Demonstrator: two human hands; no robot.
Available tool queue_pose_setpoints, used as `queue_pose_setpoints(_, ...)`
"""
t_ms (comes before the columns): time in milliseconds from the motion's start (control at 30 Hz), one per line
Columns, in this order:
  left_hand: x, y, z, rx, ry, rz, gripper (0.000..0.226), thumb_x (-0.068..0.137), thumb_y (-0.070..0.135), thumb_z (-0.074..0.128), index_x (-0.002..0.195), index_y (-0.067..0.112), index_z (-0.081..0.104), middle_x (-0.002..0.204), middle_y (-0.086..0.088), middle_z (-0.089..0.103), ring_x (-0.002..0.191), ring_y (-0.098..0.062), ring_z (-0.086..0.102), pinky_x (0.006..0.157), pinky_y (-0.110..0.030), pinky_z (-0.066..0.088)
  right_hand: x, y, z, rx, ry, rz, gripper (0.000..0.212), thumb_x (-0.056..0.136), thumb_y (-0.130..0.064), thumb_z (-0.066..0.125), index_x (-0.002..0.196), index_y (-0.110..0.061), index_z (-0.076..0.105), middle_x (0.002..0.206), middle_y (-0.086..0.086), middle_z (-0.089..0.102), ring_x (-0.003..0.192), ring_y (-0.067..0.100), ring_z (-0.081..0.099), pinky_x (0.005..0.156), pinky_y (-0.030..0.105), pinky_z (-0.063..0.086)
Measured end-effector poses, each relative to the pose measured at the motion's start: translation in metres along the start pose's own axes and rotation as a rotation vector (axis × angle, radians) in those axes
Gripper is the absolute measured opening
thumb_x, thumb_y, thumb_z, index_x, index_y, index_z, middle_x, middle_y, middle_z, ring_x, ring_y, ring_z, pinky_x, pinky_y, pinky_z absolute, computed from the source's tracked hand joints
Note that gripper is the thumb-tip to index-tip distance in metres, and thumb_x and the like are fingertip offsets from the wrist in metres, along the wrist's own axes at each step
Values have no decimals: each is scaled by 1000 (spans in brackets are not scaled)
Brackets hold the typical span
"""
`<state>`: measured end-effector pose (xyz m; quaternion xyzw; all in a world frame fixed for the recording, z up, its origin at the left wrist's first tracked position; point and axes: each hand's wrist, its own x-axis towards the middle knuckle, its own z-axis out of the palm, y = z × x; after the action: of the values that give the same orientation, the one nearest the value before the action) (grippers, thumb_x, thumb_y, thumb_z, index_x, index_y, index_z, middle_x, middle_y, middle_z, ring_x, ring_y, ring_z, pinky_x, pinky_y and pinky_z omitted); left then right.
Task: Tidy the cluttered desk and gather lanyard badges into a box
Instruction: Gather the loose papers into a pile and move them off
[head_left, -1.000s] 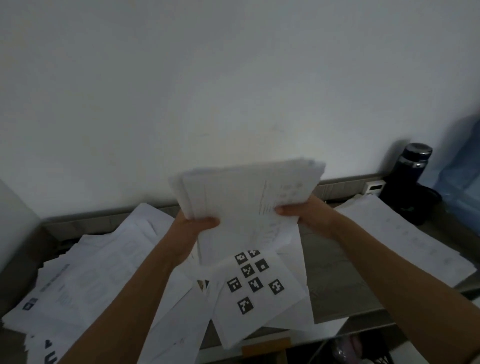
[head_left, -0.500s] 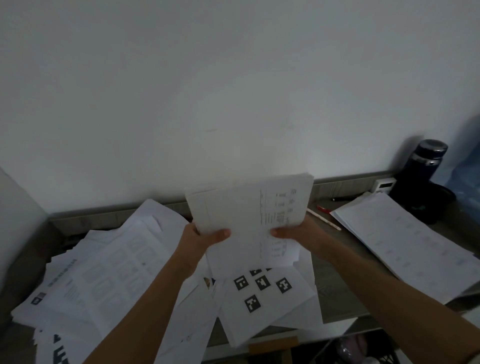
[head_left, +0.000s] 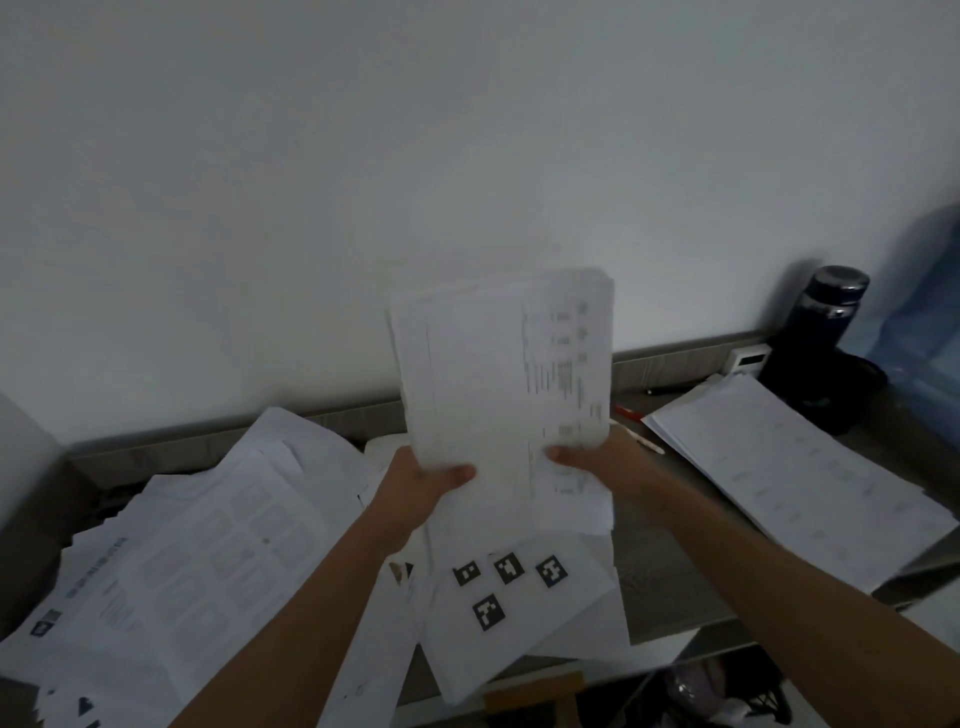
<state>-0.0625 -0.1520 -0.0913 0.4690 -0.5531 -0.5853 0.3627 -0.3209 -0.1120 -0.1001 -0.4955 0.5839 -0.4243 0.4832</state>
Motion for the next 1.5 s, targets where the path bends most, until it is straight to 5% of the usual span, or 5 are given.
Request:
queue_pose_setpoints(600,27,-12,299,-200,-225,-538,22,95,4,47,113,1,58,105,-19,67,89,-29,67,66,-41,59,-53,60,-291,-511,349,282,18,89,-24,68,104,-14,68,88,-1,68,82,17,66,64,22,47)
queue_pose_setpoints(800,32,-36,362,46,-253,-561,8,92,13,56,93,6,61,78,-13,66,61,-22,63,58,-31,53,-32,100,-350,-698,253,330,34,87,-34,69,113,-13,65,103,4,69,86,16,63,71,25,48)
queue_pose_setpoints(933,38,-51,381,113,46,-438,12,92,10,53,104,6,55,99,-16,64,86,-32,64,72,-42,59,-35,130,-355,-835,261,397,59,93,-43,58,142,-13,43,140,11,52,124,28,52,101,36,40)
queue_pose_setpoints(1200,50,-39,392,312,49,-188,51,95,-7,39,145,3,35,138,-12,49,125,-28,48,113,-35,33,-47,148,-348,-986,138,312,45,97,-40,50,133,-13,49,134,7,54,120,21,52,97,27,39)
queue_pose_setpoints(1500,64,-36,375,494,-14,-201,28,93,-4,45,117,0,57,111,-10,61,101,-25,57,85,-19,45,-44,135,-347,-1106,145,230,45,92,-42,56,130,-20,52,126,4,51,112,19,52,90,31,47)
